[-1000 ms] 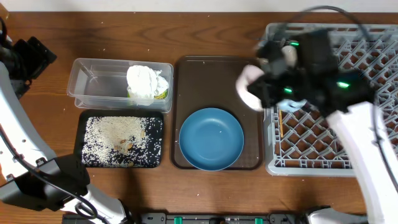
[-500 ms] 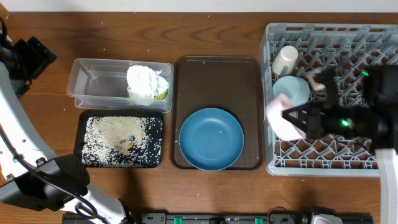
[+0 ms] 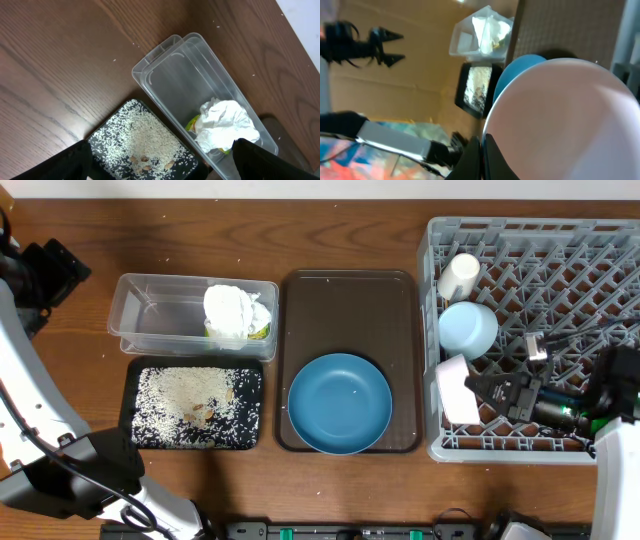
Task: Sort waste into correct bins and load items into the dishwasher rack
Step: 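Carry the pink bowl to the front of the grey rack and lower it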
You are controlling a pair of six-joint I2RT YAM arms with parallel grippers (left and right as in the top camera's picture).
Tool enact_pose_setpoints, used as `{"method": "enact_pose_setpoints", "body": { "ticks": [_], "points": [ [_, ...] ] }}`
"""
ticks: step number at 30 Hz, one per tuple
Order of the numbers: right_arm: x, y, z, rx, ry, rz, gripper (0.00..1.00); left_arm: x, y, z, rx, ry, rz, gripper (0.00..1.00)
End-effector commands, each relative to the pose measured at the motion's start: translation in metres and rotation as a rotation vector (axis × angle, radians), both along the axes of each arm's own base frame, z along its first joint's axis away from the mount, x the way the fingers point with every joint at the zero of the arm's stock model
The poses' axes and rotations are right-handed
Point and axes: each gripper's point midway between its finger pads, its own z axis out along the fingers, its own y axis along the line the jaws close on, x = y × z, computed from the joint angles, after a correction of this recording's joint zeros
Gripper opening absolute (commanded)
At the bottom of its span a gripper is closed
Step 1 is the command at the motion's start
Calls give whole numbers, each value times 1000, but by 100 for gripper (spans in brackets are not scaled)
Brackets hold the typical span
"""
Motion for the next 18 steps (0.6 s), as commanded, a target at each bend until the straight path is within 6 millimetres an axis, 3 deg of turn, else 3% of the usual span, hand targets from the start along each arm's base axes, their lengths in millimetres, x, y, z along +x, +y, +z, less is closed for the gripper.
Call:
{"method": "enact_pose_setpoints", "body": {
  "ticks": [1, 8, 18],
  "points": [
    [8, -8, 12, 160, -81, -35, 1, -1, 3, -2, 2, 7, 9, 92],
    [19, -26, -4, 190, -91, -80, 1, 0, 3, -1, 1, 7, 8, 92],
    [24, -27, 3, 291, -113, -90, 1, -1, 3, -2, 2, 7, 9, 92]
  ]
}}
